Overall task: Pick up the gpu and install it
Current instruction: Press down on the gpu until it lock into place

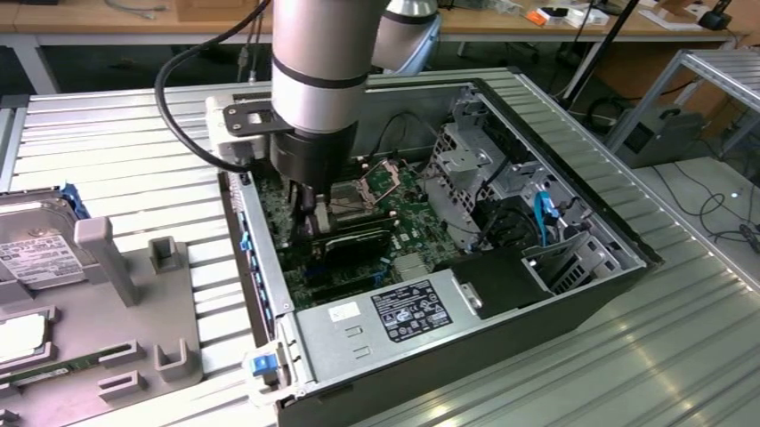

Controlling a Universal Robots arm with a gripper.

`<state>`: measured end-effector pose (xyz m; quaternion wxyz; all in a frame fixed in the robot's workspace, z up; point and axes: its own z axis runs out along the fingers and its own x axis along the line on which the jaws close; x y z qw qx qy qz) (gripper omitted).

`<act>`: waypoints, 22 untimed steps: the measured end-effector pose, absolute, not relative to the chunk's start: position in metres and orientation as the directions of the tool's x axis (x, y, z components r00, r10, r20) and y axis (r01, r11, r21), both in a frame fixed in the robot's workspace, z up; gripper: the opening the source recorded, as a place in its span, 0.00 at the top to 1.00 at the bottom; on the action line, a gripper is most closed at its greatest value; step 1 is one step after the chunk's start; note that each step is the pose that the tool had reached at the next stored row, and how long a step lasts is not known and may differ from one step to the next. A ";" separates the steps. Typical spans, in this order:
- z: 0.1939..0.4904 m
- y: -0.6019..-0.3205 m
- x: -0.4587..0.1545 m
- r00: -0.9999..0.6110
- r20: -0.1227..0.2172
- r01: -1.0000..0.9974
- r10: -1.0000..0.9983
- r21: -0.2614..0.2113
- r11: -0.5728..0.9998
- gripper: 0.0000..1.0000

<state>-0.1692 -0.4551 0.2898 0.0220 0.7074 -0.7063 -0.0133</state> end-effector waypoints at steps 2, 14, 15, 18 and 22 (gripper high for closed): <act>0.287 -0.455 -0.161 0.002 0.015 -0.999 -1.000 0.051 -0.001 0.89; 0.277 -0.449 -0.139 0.002 0.023 -0.999 -1.000 0.052 -0.001 0.89; 0.276 -0.449 -0.139 0.002 0.023 -0.999 -1.000 0.051 -0.001 0.89; 0.274 -0.449 -0.139 0.002 0.023 -0.999 -1.000 0.051 -0.001 0.89; 0.272 -0.449 -0.139 0.002 0.023 -0.999 -1.000 0.052 -0.001 0.89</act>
